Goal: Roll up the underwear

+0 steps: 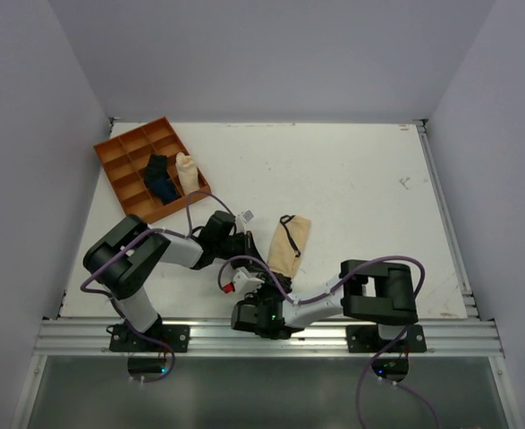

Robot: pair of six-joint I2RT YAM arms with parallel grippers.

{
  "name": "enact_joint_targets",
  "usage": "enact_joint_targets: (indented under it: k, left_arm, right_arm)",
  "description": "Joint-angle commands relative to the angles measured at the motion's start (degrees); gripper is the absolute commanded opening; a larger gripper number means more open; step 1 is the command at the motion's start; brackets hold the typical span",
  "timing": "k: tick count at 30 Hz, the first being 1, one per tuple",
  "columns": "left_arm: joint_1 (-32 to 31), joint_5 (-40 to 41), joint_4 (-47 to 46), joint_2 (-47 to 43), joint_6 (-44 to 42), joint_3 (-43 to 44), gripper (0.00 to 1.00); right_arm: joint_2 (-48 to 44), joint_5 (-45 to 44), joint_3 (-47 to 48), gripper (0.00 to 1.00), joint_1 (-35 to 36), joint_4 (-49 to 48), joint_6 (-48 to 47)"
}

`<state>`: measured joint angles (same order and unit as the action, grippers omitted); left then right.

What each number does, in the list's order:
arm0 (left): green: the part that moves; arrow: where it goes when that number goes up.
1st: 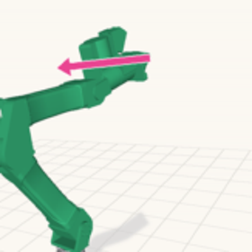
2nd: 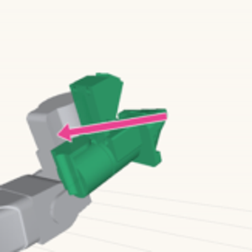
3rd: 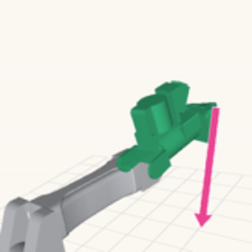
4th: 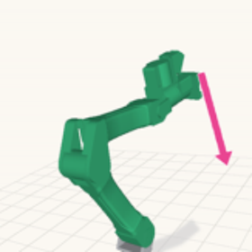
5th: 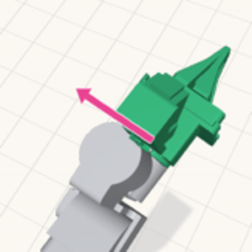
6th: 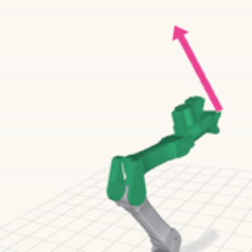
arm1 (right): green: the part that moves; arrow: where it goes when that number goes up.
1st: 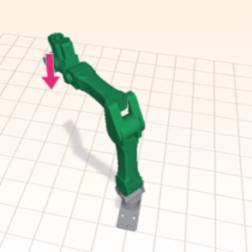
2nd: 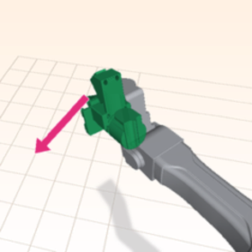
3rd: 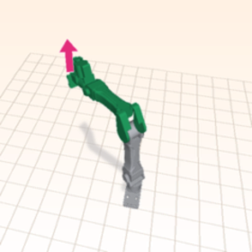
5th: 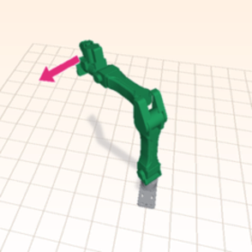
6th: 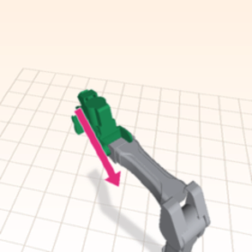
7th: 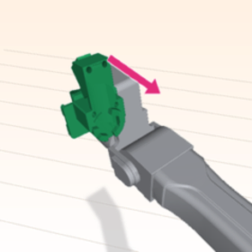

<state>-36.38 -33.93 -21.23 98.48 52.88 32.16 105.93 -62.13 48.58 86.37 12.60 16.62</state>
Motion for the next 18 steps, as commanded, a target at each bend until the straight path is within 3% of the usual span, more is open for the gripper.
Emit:
enact_joint_targets:
  k: [1,4,6,11,15,18]
  left_arm:
    - [0.61,0.36,2.07,0.93,-1.91,0.8,0.0]
    - [0.61,0.18,1.46,0.49,-1.82,0.62,0.0]
    - [0.78,0.27,1.02,-0.47,-1.64,0.18,0.01]
    - [1.66,0.45,0.93,-2.67,-1.73,-0.87,0.17]
    - [2.37,2.81,1.28,-5.22,-2.61,-2.45,0.39]
    - [3.33,4.75,1.72,-8.38,-3.13,-3.6,0.46]
  right_arm:
    - [-0.37,0.95,-1.38,0.24,0.29,-4.25,-1.06]
    - [-1.69,3.85,-1.91,0.04,0.29,-5.48,-2.73]
    - [-2.48,6.04,-2.0,0.0,0.03,-6.09,-3.52]
    - [-4.5,10.53,-2.17,0.0,-2.87,-5.48,-3.7]
    - [-8.88,14.57,-2.0,0.0,-4.8,-3.46,-3.0]
    - [-11.0,20.45,-1.56,0.0,-6.91,-1.09,-1.95]
